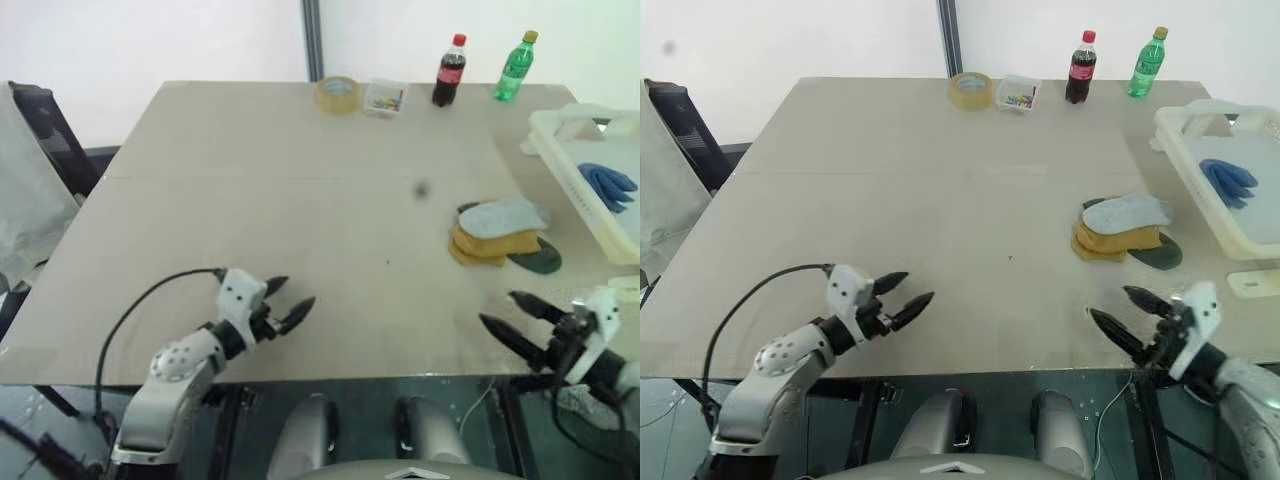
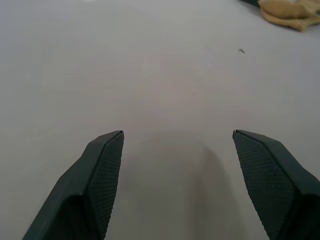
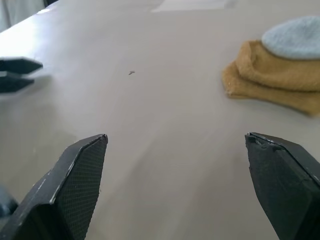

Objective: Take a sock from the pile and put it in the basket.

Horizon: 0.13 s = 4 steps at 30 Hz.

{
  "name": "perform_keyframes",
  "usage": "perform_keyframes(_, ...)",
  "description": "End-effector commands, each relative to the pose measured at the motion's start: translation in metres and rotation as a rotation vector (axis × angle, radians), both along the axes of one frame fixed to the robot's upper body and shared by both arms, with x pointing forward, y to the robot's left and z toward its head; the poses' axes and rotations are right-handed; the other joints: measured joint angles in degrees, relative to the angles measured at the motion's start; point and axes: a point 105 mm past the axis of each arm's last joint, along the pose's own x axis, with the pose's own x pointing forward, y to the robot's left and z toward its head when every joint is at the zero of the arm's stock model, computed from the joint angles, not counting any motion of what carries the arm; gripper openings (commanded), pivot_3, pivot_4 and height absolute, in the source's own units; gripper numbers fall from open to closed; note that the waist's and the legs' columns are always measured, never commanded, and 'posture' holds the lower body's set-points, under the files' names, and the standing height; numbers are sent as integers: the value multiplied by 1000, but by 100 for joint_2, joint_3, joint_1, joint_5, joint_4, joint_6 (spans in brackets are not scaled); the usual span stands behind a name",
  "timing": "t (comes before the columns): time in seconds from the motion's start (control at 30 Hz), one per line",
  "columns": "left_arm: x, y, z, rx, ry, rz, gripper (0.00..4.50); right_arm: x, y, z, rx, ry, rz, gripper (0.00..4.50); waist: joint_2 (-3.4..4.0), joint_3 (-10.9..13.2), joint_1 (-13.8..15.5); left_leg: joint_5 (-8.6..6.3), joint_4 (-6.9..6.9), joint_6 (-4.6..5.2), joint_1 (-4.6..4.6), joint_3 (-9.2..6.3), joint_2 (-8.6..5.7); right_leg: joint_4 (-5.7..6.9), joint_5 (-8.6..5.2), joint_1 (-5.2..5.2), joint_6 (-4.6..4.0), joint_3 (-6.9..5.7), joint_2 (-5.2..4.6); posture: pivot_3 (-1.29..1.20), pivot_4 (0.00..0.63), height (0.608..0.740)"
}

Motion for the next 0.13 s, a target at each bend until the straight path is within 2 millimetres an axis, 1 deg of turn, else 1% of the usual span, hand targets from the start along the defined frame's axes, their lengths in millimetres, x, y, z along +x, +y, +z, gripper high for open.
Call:
perform_keyframes(0.03, -12, 10, 21, 13, -63, 2, 3741, -4, -22, 11, -37, -71, 22, 4483, 1, 0, 0, 0, -5, 0, -1, 0, 0, 0, 0, 0, -2, 0, 0, 0, 150, 740)
perform_keyframes(0.13, -24, 17, 25, 34, -70, 10, 3741, -8, -34, 4, -97, -45, 53, 4483, 3, 0, 8, 0, -13, 0, -2, 4, -1, 0, -2, -3, -13, 3, 0, 0, 150, 740)
